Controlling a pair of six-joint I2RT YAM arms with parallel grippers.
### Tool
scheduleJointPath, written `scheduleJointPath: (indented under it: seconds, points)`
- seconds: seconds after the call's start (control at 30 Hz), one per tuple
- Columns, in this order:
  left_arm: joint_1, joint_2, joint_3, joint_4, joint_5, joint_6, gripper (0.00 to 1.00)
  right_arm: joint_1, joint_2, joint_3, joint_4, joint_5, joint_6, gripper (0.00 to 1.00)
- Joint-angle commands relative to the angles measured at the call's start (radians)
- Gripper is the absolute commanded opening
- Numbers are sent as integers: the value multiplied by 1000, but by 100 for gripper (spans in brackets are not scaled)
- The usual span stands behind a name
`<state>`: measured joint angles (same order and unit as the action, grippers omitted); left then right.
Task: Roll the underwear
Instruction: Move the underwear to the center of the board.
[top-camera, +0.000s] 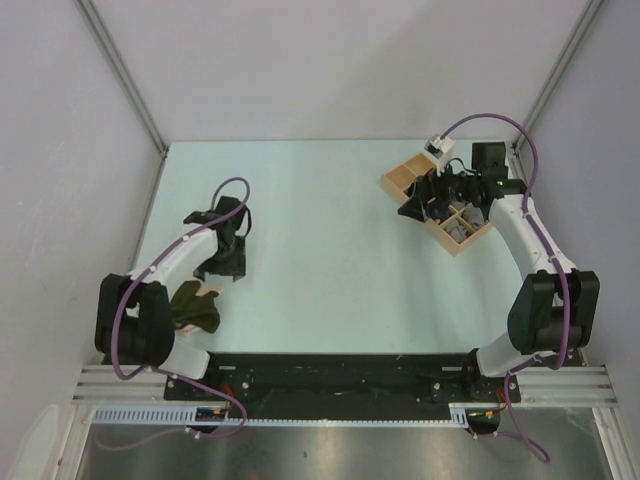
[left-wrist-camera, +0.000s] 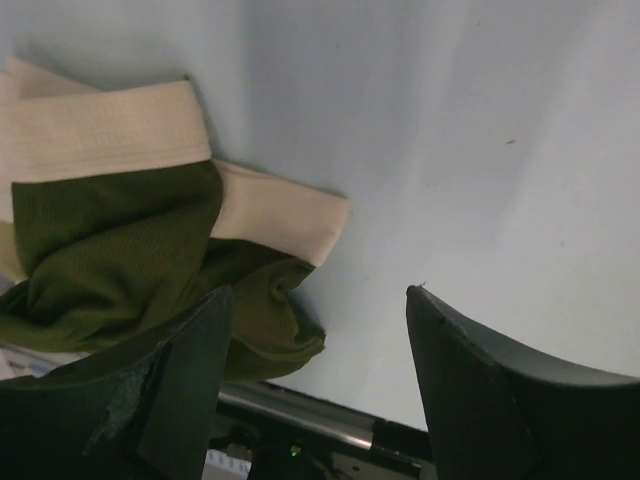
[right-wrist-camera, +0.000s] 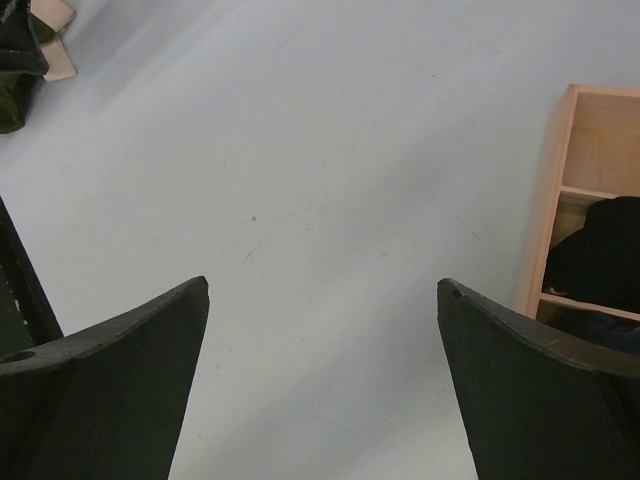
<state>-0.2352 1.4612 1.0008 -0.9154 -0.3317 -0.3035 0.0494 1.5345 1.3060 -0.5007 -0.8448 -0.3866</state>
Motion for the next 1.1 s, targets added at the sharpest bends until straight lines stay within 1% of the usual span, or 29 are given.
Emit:
scheduleJointPath:
  seconds: [0.0,0.13,0.17,0.3,0.4,0.43,0.47,0.5,0.6,0.63,0.73,0.77,0.8,0.83,0.97,1.03,1.07]
  points:
    - [-1,57,19,-62,-102,-19,75,10,-17,7,-2,-30,-21,100]
    - [0,132,15,-50,-79,-5,73,12,-20,7,-2,-27,-20,100]
    - [0,171,16,-51,-76,-2,70,12,-20,7,-2,-25,-21,100]
    - [2,257,16,-45,-67,7,67,10,-22,7,-2,-27,-24,100]
    - [2,239,21,-43,-89,3,49,12,-22,7,-6,-25,-29,100]
    - [2,223,22,-43,-96,1,35,10,-23,9,-7,-25,-31,100]
    - [2,205,22,-43,-99,-2,29,10,-24,7,-6,-25,-34,100]
    - [2,189,25,-45,-118,-3,17,12,-24,7,-9,-25,-37,100]
    - [2,91,47,-50,-125,-6,0,17,-22,9,-10,-25,-40,100]
    - [2,36,58,-60,-130,-9,0,20,-22,7,-9,-23,-40,99]
    - [0,-56,131,-80,-121,-5,0,21,-20,9,-12,-20,-41,100]
    - [0,-111,180,-95,-116,-3,0,21,-20,7,-13,-19,-43,100]
    - [0,-133,205,-105,-109,-2,0,24,-19,7,-12,-19,-43,100]
    - [0,-159,255,-109,-84,6,0,23,-20,9,-13,-19,-44,100]
    - [-9,-264,370,-99,2,47,0,30,-19,7,-15,-14,-46,100]
    - [-18,-280,445,-93,46,73,0,33,-17,9,-15,-11,-47,100]
    - [-24,-288,470,-85,115,82,0,35,-17,9,-15,-8,-49,100]
